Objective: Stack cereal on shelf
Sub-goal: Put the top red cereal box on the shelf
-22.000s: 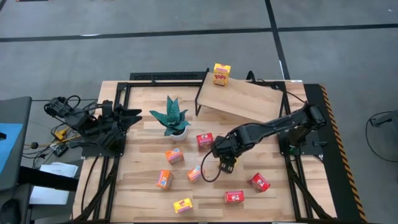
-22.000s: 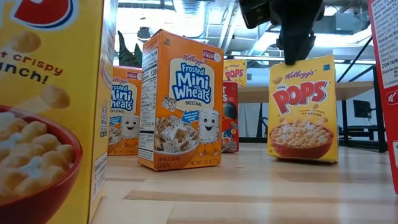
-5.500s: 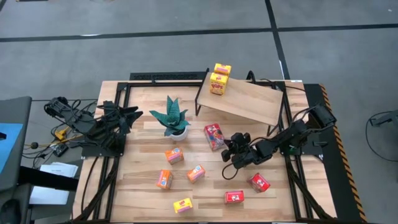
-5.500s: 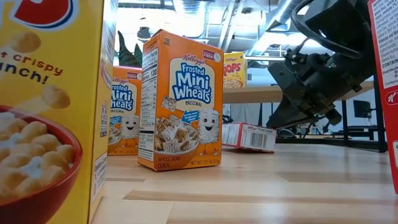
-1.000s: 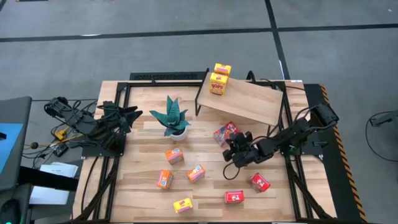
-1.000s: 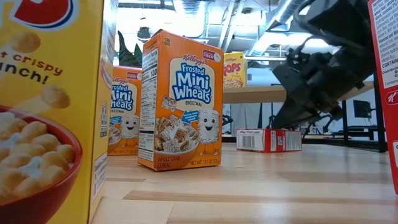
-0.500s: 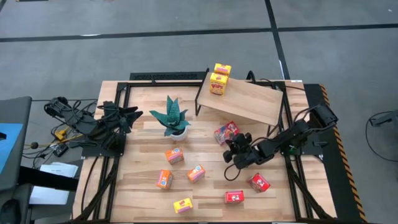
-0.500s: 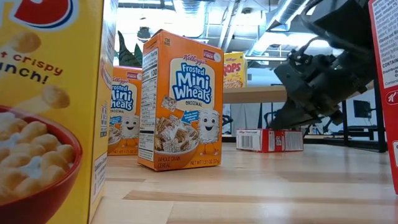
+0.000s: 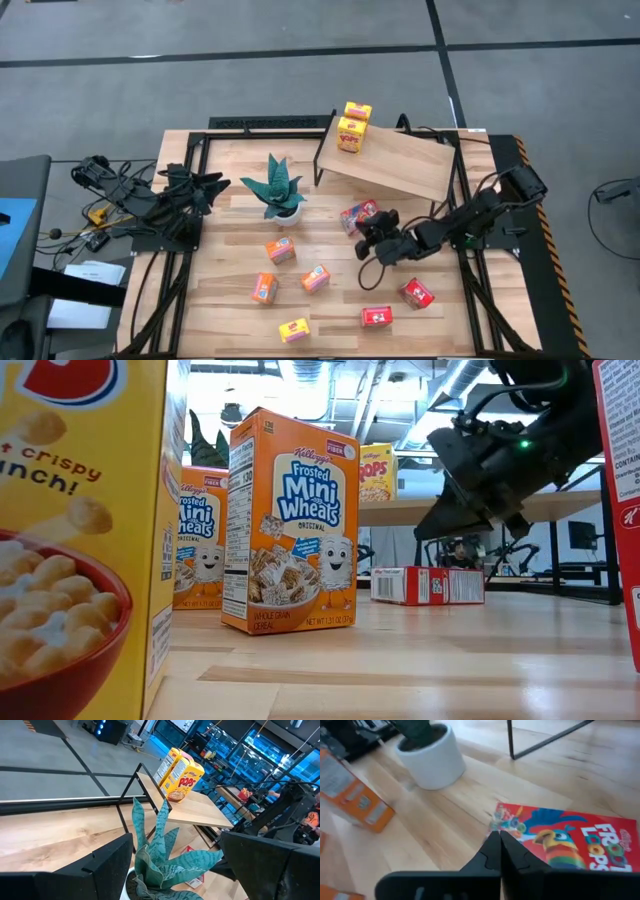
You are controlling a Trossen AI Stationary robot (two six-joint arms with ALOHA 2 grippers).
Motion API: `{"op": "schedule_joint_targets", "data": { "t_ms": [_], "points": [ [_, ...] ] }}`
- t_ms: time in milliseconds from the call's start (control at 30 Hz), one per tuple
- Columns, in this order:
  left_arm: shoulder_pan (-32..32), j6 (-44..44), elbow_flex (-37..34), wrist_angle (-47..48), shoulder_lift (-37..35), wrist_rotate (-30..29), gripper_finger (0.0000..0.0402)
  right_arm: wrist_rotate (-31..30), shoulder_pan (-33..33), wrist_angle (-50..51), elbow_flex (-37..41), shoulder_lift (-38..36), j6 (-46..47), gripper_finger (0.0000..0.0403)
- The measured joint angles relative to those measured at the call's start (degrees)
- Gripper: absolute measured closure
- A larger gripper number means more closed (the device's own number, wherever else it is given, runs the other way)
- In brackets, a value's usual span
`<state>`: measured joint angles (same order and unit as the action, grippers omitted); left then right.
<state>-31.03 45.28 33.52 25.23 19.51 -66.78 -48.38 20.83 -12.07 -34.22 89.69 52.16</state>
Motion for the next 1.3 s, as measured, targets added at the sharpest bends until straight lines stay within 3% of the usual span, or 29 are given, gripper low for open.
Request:
{"op": "schedule_joint_targets", "data": {
  "t_ms": [233,533,667,1167,1300],
  "points": [
    [0.0,0.6,0.0,0.5,0.0,-0.1,0.0109,3.8,-0.5,1.8,0.0,3.3,2.5,0.0391],
    [0.0,1.5,0.0,1.2,0.0,-0.2,0.0109,2.1,2.5,1.7,-0.2,7.7,9.8,0.0394],
    [0.0,1.5,0.0,1.2,0.0,-0.6,0.0109,7.4,3.8,4.1,0.2,8.7,12.2,0.039],
    [0.0,1.4,0.0,1.9,0.0,-1.6,0.0109,5.4,2.6,2.7,0.0,8.1,10.8,0.0392],
    [0.0,2.2,0.0,2.3,0.0,-0.8,0.0109,5.1,2.3,2.2,-0.5,5.1,7.6,0.0393]
  ]
}}
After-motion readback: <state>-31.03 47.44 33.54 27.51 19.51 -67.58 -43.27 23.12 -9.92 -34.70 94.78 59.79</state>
